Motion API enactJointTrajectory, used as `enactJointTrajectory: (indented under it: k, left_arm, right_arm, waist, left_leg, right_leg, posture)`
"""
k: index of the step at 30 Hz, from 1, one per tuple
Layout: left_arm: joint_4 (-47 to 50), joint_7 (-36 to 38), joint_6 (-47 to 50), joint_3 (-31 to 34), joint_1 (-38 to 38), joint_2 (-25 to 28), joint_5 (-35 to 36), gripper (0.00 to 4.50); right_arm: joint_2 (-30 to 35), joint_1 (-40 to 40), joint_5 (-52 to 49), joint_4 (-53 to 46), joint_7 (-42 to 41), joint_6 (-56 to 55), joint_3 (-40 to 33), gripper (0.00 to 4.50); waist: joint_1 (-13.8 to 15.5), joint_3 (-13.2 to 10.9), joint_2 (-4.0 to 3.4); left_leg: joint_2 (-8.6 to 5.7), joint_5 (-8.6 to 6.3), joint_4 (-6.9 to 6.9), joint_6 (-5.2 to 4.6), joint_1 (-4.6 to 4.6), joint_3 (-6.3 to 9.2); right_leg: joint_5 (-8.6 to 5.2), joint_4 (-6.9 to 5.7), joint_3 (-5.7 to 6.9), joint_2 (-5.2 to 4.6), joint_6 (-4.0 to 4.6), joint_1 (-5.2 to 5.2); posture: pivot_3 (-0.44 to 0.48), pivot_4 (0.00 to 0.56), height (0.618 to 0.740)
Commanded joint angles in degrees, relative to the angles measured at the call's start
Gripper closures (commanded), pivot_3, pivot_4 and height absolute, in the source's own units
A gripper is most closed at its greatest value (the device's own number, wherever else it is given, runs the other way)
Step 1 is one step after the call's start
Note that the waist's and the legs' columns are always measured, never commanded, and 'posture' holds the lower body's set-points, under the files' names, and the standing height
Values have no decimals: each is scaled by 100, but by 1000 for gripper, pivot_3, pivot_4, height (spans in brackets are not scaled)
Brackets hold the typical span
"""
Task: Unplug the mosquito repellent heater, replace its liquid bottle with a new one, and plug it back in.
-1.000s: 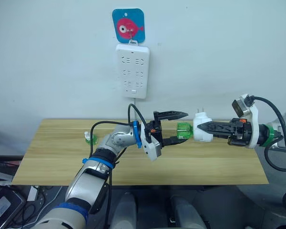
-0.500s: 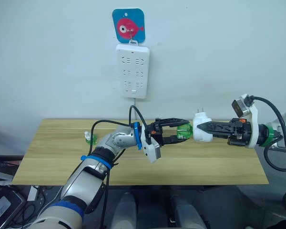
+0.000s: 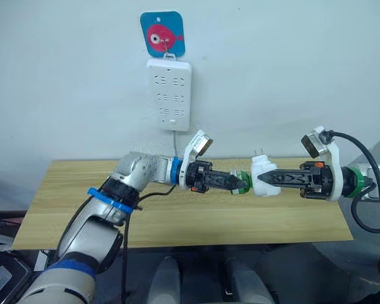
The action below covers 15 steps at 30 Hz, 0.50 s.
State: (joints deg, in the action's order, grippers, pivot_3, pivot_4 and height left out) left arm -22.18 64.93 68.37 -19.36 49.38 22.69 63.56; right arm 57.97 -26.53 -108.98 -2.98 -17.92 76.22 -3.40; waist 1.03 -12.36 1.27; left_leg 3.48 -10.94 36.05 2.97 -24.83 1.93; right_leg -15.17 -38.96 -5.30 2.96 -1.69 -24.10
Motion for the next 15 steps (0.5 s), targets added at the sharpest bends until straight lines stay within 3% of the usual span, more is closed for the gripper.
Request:
enactJointTrajectory:
  k: [1, 3, 10, 15]
  left_arm:
    - [-40, -113, 648, 337, 30, -123, -32, 2249]
    - [97, -145, 692, 490, -82, -208, -102, 2249]
    - [-451, -475, 434, 1330, 2, -494, -465, 22]
    - [-157, 62, -547, 1366, -105, -132, -1195, 22]
  right_arm:
    - [121, -29, 38, -136, 32, -18, -60, 1460]
    - [140, 7, -15, -143, 50, -53, -72, 1460]
    - [192, 153, -181, -147, 96, -173, -161, 1460]
    - [218, 183, -158, -12, 58, -206, -249, 1460]
  waist:
    - [6, -1, 1]
    - [23, -1, 1]
    - [32, 0, 0]
    - [26, 0, 0]
  left_leg:
    - [1, -1, 0, -1, -4, -1]
    - [1, -1, -3, -2, -4, -1]
    - [1, -1, 0, -2, -2, -5]
    - [1, -1, 0, -2, -1, -11]
  right_leg:
    - [0, 1, 0, 0, 0, -4]
    - [-2, 0, -1, 0, 3, -5]
    - [-5, -3, -5, -1, 9, -3]
    - [-4, -4, -12, -1, 9, -4]
  posture:
    - [157, 193, 740]
    - [154, 194, 740]
    - [159, 188, 740]
    - [161, 183, 740]
